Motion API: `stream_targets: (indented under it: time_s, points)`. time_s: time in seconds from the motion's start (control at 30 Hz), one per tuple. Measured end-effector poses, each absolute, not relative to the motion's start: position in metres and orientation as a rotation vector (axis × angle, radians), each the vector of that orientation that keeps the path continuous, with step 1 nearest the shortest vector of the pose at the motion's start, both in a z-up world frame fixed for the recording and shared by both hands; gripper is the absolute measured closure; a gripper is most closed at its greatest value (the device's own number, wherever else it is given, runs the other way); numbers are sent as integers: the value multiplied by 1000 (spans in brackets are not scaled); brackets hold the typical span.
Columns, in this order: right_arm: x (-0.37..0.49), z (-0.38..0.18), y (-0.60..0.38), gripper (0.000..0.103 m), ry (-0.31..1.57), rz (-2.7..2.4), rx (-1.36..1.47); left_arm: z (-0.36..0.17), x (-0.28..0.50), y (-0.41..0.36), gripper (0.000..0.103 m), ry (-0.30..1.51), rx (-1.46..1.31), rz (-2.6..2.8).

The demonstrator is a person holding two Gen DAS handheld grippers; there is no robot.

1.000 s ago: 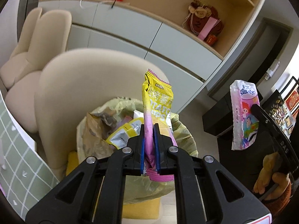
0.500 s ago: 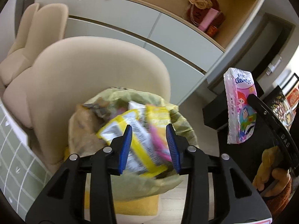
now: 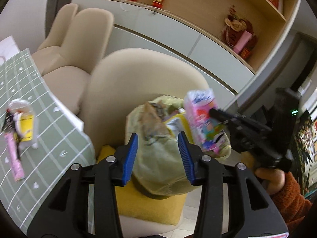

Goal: Collect trash

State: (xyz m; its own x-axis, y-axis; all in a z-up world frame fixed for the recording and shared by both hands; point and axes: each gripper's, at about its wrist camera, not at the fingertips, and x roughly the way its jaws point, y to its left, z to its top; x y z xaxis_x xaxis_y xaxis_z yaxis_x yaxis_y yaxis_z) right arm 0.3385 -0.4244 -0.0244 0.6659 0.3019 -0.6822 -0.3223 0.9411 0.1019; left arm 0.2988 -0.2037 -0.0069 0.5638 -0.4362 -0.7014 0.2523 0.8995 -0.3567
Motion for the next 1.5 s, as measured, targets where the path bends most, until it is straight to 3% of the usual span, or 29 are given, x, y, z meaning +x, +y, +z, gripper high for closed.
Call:
stream_targets:
  time_s: [0.27, 0.6, 0.67, 0.73, 0.8, 1.23, 1.5]
  points:
    - [356, -75, -407, 97, 908, 303, -179, -11, 283, -147, 60, 880, -277, -271]
    - [347, -67, -415, 95, 901, 303, -98, -16, 255, -87, 56, 891, -346, -157]
    - [342, -62, -418, 89, 890, 295, -69, -15, 248, -73, 55, 885, -347, -142]
    - [335, -53, -419, 61, 861, 291, -41, -16, 243, -60, 52, 883, -352, -129]
    - [327, -43, -420, 55, 828, 284, -20, -19, 239, -48, 51, 882, -355, -119]
    - [271, 16, -374, 55, 665, 198, 31, -58, 242, 48, 51, 921, -388, -10]
    - [253, 12, -320, 55, 693, 195, 15, -90, 287, 47, 51, 976, -306, 53]
